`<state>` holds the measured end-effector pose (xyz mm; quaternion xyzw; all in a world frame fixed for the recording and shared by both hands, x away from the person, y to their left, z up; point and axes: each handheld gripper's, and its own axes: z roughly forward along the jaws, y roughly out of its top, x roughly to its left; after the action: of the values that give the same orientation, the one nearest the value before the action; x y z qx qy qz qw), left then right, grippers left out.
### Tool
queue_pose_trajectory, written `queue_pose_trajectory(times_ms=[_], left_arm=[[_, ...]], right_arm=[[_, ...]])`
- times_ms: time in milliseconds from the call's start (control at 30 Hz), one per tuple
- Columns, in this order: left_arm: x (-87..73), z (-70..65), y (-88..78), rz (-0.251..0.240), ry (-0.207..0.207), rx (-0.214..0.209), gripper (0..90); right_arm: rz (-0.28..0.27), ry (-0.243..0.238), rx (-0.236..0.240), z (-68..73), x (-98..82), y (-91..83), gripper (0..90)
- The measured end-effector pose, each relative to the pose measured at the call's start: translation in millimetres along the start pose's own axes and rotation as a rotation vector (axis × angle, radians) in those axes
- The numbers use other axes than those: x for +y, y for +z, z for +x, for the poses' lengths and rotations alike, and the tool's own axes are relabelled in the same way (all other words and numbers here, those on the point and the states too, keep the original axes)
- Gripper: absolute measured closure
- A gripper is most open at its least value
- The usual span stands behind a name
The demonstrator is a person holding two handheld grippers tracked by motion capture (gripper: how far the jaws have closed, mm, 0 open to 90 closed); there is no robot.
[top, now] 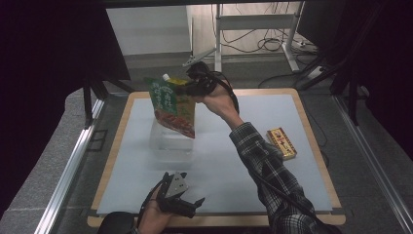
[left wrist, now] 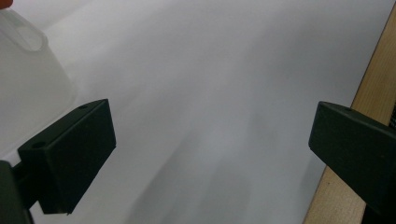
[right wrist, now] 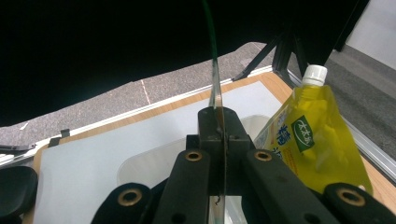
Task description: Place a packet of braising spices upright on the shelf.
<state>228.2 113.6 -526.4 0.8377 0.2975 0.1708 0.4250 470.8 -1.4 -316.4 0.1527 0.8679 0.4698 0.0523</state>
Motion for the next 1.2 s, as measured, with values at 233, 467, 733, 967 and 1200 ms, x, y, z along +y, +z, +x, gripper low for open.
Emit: queue_pose_trajectory(times_ms=[233, 467, 733, 967, 1200], left_arm=[[0.0, -0.1, 0.0, 0.000, 0.001, -0.001, 0.2], [0.0, -0.1, 0.2, 0.001, 0.002, -0.001, 0.2], [0.0, -0.1, 0.0, 0.000, 0.003, -0.002, 0.2], [0.0, 0.0, 0.1, 0.001, 0.002, -0.002, 0.2], [0.0, -0.3, 0.2, 0.003, 0.004, -0.003, 0.3]], right_arm=[[-0.010, 0.008, 0.015, -0.4, -0.8, 5.9, 89.2], [-0.031, 0.021, 0.021, -0.2, 2.4, 7.1, 89.2], [-0.027, 0.026, 0.012, 0.6, 0.9, 15.0, 89.2], [-0.015, 0.033, 0.001, -2.6, -4.8, 20.6, 89.2], [0.005, 0.032, -0.002, -6.5, -14.2, 27.8, 89.2]])
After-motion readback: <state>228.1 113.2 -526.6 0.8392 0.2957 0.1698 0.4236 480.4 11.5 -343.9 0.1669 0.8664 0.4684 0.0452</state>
